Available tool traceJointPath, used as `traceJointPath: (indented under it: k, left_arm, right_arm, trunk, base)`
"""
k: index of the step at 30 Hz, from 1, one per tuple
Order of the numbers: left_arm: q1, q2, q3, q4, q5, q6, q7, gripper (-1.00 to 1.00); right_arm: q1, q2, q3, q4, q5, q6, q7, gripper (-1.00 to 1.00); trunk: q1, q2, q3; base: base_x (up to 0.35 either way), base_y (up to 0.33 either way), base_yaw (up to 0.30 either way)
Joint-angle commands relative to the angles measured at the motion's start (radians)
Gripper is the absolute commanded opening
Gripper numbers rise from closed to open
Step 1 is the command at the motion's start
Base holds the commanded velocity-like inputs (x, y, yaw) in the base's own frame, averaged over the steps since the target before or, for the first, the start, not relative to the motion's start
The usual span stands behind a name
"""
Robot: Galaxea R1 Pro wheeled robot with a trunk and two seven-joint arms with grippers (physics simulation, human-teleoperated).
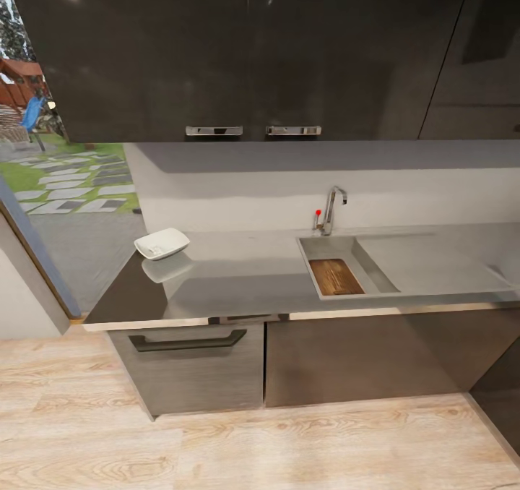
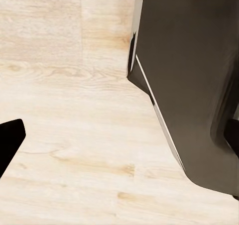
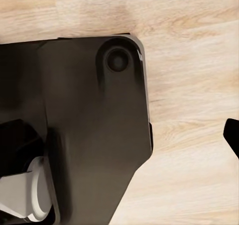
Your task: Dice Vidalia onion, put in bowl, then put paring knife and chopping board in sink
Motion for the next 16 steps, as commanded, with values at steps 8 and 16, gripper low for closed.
traceJointPath:
  k: [8, 16]
  left_arm:
    - [0.001, 0.000, -0.006, -0.002, 0.006, -0.001, 0.003, 1.00]
    - [0.001, 0.000, -0.006, -0.002, 0.006, -0.001, 0.003, 1.00]
  right_arm:
    - [0.001, 0.001, 0.008, -0.003, -0.009, -0.001, -0.002, 1.00]
    - [0.001, 0.001, 0.007, -0.003, -0.009, -0.001, -0.002, 1.00]
  trunk:
    - [0.001, -0.002, -0.002]
    - [0.001, -0.002, -0.002]
  base:
    - [0.000, 0.000, 0.000]
    - [0.000, 0.000, 0.000]
